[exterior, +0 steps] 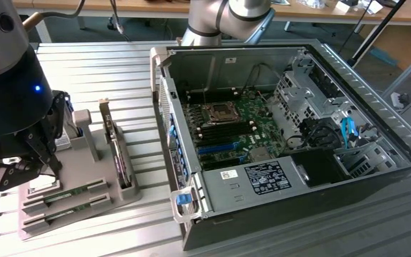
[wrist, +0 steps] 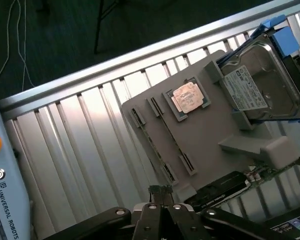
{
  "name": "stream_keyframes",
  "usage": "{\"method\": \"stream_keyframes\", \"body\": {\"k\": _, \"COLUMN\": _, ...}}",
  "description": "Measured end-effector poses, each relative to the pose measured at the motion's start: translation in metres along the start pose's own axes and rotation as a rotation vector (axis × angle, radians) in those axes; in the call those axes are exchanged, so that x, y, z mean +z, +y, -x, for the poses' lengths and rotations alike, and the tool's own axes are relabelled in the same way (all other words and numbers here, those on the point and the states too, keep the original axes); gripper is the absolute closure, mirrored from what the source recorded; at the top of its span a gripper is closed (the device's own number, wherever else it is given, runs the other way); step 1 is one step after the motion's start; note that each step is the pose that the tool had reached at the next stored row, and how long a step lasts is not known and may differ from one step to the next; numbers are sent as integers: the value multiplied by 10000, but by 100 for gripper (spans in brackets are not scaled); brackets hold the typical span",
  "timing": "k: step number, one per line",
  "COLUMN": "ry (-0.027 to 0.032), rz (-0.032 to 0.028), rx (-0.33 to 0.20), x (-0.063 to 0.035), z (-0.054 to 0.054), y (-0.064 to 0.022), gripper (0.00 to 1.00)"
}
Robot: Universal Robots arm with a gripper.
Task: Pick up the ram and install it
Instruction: 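Pick up the ram and move it above insertion slot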
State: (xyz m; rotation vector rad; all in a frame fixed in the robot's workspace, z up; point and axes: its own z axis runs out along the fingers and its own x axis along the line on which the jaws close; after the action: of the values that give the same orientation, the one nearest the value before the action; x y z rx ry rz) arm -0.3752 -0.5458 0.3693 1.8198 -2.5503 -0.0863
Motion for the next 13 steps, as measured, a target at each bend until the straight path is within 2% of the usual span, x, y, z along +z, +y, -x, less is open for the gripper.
{"method": "stream_keyframes", "body": {"k": 7, "ry": 67, "rz": 35, "rx": -1353, "x": 6, "z": 0, "y": -1, "gripper": 89}}
{"method": "stream_keyframes", "body": {"k": 13, "ry": 108, "rz": 57, "rx": -2189, "x": 11, "z": -2, "y": -1, "gripper": 89}}
